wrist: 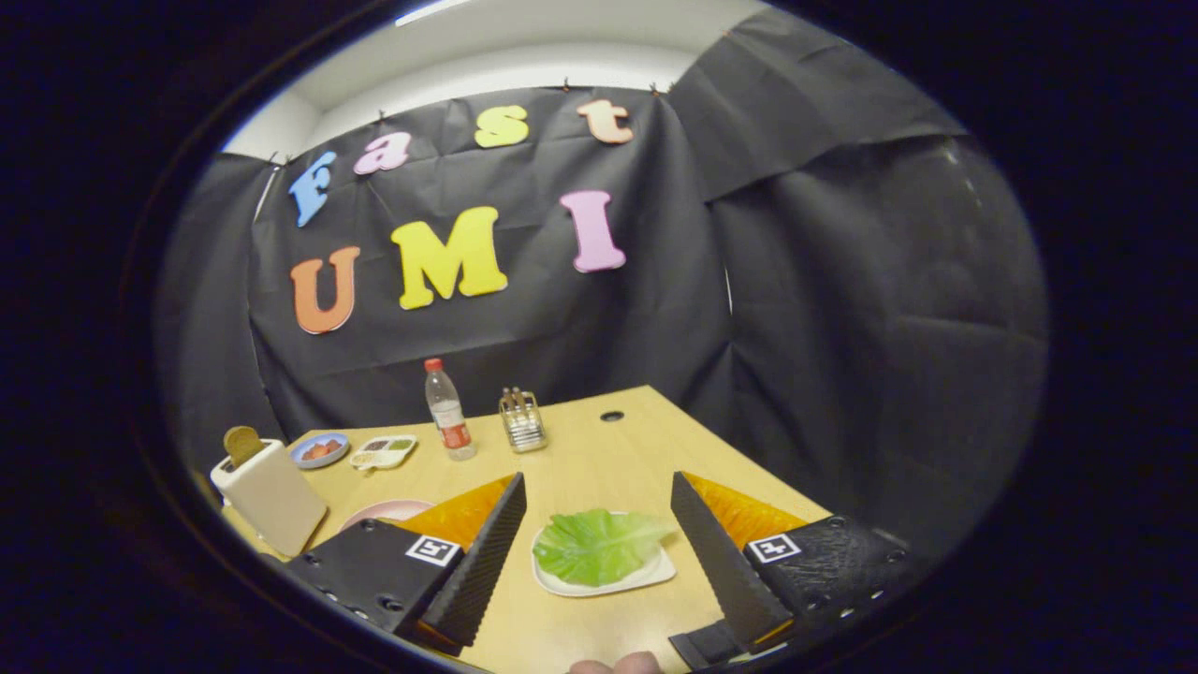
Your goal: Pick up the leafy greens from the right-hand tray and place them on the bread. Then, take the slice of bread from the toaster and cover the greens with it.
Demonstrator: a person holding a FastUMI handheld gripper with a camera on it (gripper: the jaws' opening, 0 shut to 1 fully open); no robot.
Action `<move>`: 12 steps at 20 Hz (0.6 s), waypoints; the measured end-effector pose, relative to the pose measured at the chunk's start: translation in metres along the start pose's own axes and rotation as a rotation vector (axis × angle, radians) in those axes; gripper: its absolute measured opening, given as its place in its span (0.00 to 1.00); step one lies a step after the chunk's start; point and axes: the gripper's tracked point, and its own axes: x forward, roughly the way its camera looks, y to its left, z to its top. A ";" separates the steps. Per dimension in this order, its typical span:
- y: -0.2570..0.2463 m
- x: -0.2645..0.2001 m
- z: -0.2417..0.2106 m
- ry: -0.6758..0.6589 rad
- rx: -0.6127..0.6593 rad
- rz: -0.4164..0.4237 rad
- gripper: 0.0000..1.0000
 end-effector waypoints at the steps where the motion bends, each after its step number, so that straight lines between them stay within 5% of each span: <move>1: -0.007 0.012 -0.010 0.042 0.035 -0.003 0.95; 6: -0.038 0.057 -0.048 0.211 0.279 -0.011 0.95; 12: -0.053 0.102 -0.073 0.285 0.390 -0.049 0.96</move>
